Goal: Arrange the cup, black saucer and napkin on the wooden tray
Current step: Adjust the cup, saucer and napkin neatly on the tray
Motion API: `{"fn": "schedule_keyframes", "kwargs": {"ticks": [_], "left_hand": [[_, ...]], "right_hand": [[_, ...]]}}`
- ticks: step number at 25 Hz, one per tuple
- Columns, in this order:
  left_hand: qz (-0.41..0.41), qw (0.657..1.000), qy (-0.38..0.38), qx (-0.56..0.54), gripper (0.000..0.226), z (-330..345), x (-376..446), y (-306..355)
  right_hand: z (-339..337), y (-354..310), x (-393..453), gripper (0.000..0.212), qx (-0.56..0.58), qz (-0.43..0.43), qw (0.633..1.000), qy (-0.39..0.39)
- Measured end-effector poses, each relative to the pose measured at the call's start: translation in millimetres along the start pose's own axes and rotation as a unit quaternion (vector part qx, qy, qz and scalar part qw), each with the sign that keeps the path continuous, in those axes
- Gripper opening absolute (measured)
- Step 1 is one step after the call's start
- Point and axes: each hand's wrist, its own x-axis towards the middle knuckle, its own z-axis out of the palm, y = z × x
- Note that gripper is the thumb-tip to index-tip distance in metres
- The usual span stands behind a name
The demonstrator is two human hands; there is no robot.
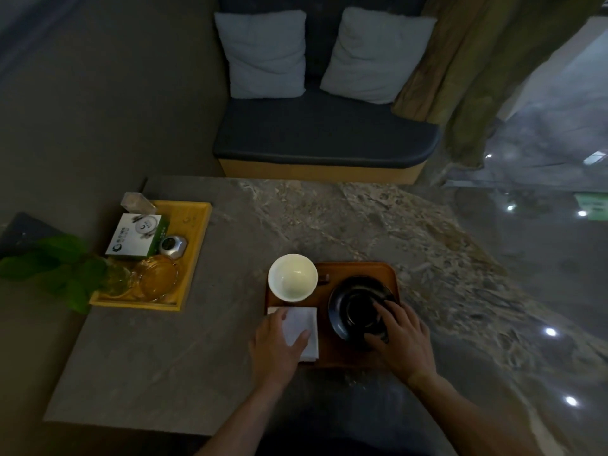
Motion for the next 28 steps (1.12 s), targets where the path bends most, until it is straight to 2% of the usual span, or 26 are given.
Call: {"fn": "schedule_keyframes", "kwargs": {"ticks": [6,12,19,28], "left_hand": [[0.111,0.98,-0.04,0.158,0.07,28,-12,18],[0.116,0.953,-0.116,0.253,0.094,44,2,27],[0.092,0.944,-0.143,0.284,0.107,49,16,22],[0.091,0.95,-0.15,0.26,0.109,57,19,22]], "right_hand": [[0,30,-22,0.085,-0.021,-0.023,0.999,-0.038],[-5,40,-10,0.103,-0.019,-0.022,0.995,-0.09],[-11,43,12,0.113,-0.005,-0.021,0.993,-0.112],[-9,50,24,0.124,0.025,-0.014,0.992,-0.126]]}}
